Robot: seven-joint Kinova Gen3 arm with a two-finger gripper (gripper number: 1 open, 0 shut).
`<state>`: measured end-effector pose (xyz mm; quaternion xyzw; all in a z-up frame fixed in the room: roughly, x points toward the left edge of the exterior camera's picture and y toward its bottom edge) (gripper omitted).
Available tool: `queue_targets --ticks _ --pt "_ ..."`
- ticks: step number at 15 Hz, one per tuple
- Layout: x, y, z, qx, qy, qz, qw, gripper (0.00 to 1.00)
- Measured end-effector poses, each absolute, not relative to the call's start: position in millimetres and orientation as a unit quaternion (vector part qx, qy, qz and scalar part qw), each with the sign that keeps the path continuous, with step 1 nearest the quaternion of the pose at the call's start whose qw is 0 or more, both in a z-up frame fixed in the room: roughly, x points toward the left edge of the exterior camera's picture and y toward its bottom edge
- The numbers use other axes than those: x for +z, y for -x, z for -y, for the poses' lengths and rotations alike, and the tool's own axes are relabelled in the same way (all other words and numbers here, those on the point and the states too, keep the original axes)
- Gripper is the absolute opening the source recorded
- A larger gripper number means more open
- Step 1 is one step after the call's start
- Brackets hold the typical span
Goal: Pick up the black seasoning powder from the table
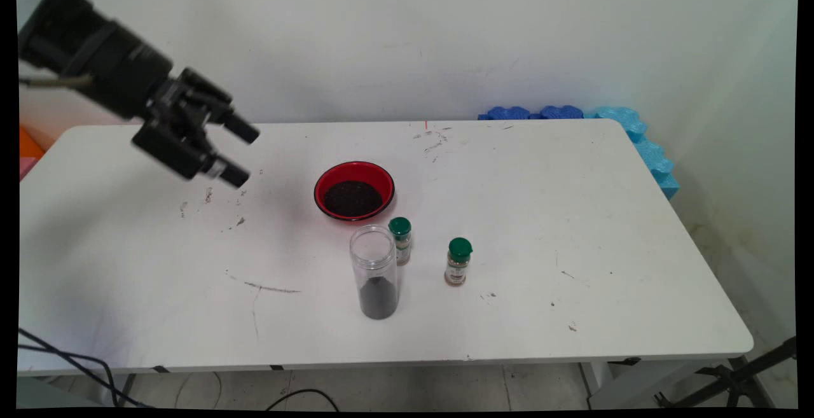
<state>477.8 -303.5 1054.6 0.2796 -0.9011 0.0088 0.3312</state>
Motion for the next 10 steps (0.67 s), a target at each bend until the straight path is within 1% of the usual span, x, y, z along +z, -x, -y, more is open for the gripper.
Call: queue_targets --ticks 5,10 --pt "1011 -510 273 0.012 -0.274 0.907 0.321 1.0" --pt "975 -518 254 0.013 -0.277 0.904 0.325 1.0"
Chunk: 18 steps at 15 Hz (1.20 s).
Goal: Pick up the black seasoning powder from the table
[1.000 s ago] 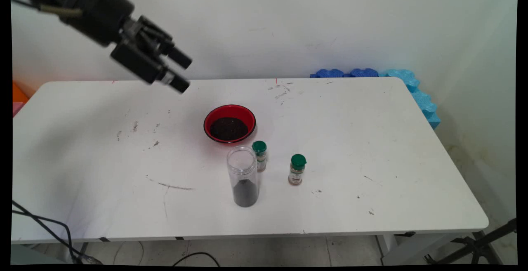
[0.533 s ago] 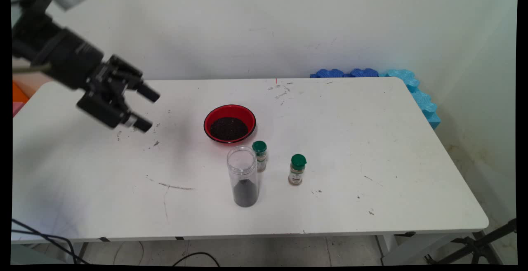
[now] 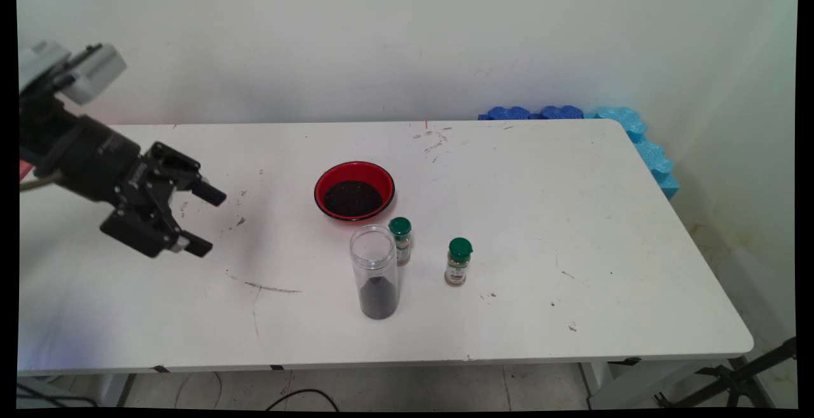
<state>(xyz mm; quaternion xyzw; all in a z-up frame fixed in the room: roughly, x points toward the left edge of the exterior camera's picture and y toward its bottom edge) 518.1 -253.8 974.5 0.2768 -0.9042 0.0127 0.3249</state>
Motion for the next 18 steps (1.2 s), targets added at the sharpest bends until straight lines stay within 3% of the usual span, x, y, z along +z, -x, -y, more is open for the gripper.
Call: queue_targets --ticks 10,18 --pt "905 -475 259 0.027 -0.289 0.886 0.363 1.0" --pt "869 -428 276 0.027 -0.278 0.874 0.398 1.0"
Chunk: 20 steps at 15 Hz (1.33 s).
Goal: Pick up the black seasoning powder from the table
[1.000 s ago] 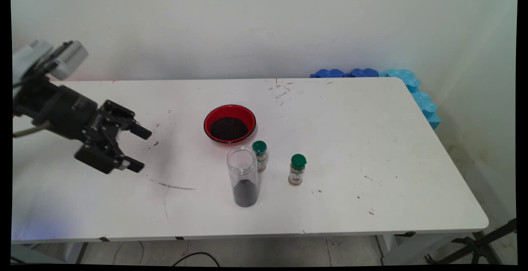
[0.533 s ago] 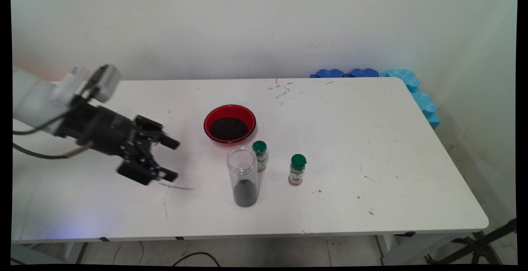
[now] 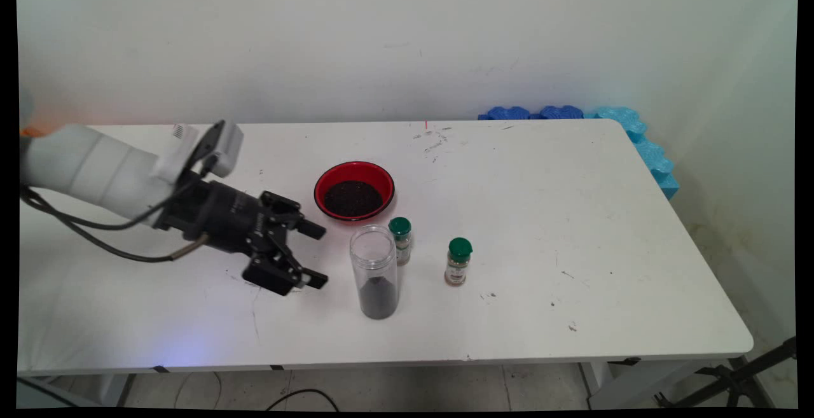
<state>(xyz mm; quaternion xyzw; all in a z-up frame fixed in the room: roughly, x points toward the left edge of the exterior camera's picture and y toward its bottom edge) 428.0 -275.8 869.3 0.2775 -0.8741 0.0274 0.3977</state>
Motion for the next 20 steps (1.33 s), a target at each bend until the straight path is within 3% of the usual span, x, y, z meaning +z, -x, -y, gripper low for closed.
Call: queue_targets --ticks 20 --pt "834 -389 300 0.04 -0.235 0.871 0.43 1.0"
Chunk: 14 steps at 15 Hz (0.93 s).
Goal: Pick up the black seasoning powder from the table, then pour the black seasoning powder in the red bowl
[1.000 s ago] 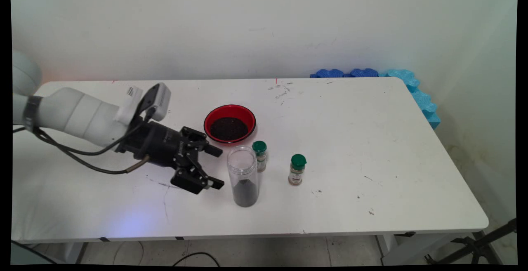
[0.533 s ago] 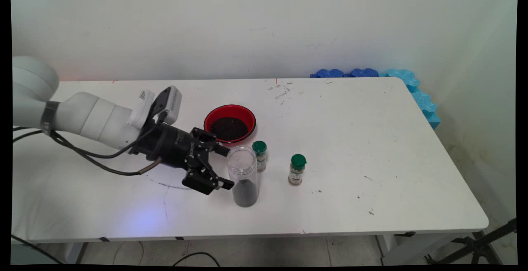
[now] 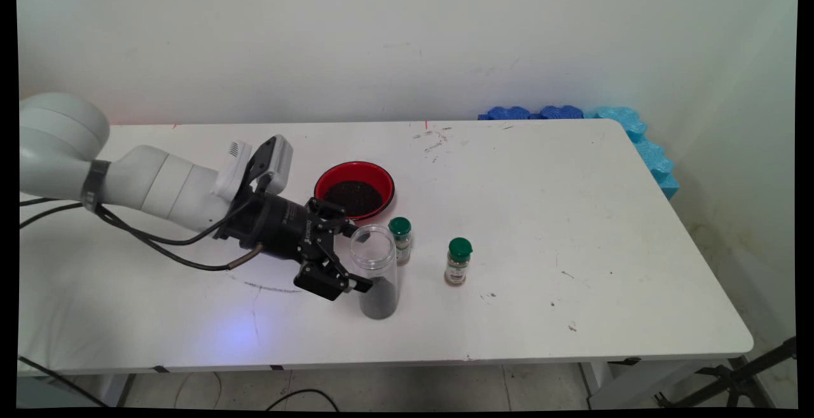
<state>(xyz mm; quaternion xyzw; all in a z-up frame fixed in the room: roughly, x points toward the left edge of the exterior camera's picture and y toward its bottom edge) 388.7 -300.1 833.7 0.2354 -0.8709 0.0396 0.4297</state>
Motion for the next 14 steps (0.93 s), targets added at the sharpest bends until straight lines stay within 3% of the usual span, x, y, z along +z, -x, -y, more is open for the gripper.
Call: queue_targets --ticks 6,7,14 --pt "831.0 -383.1 303.3 0.04 -0.231 0.87 0.434 1.0" --pt "830.9 -382.4 303.9 0.041 -0.229 0.87 0.435 0.0" --pt "837.9 -385.0 304.6 0.047 -0.22 0.87 0.439 0.0"
